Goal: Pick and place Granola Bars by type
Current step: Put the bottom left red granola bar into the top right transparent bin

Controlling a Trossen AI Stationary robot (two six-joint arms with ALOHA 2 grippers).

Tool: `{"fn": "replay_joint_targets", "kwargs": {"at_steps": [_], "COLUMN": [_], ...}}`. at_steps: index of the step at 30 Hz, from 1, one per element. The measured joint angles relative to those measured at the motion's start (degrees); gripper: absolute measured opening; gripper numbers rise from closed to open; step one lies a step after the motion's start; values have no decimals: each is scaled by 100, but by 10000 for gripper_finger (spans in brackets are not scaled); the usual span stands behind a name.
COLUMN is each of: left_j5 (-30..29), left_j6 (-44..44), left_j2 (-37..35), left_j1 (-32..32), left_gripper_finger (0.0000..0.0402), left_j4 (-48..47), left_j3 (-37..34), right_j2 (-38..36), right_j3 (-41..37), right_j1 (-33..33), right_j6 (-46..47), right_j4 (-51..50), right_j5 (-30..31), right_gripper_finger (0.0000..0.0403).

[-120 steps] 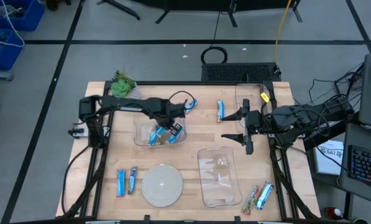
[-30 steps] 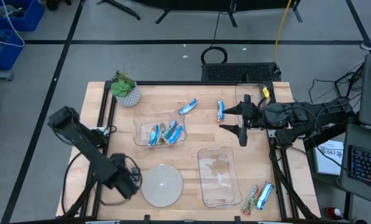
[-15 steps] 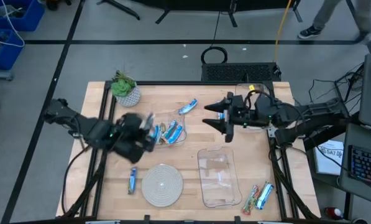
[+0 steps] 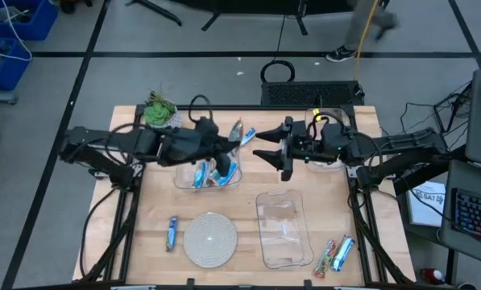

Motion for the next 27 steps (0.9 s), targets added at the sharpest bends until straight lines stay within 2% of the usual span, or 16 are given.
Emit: {"fn": "replay_joint_targets", "kwargs": {"at_steps": [2,8,16,18,20,24,25,27], "left_j5": [169,629,761,757,782,937,940,892], "left_j6": [121,377,458,502,573,596,609,723], "left_j2": [98,333,411,415,415,415,415,417], "left_j1": [54,112,-26,-34,-24,15,22,59], "left_gripper_finger": [10,10,10,10,9,18,29,59], "left_j4": [10,901,827,875,1026,1238,1220,1117], "left_j3": [-21,6,-18,-18,-18,-18,-18,-17], "right_j2": [49,140,195,248,274,267,241,160], "right_j3": [2,4,6,4,4,10,11,9], "right_j1": [-34,-183,-248,-267,-264,-262,-258,-254], "right_j6": [-36,-28,114,184,215,-4,-168,-304], "right_j4": [136,128,58,53,62,150,146,44], "right_j5": [19,11,6,-13,-31,-287,-293,-172], "right_gripper_finger": [263,263,253,226,179,47,30,26]}}
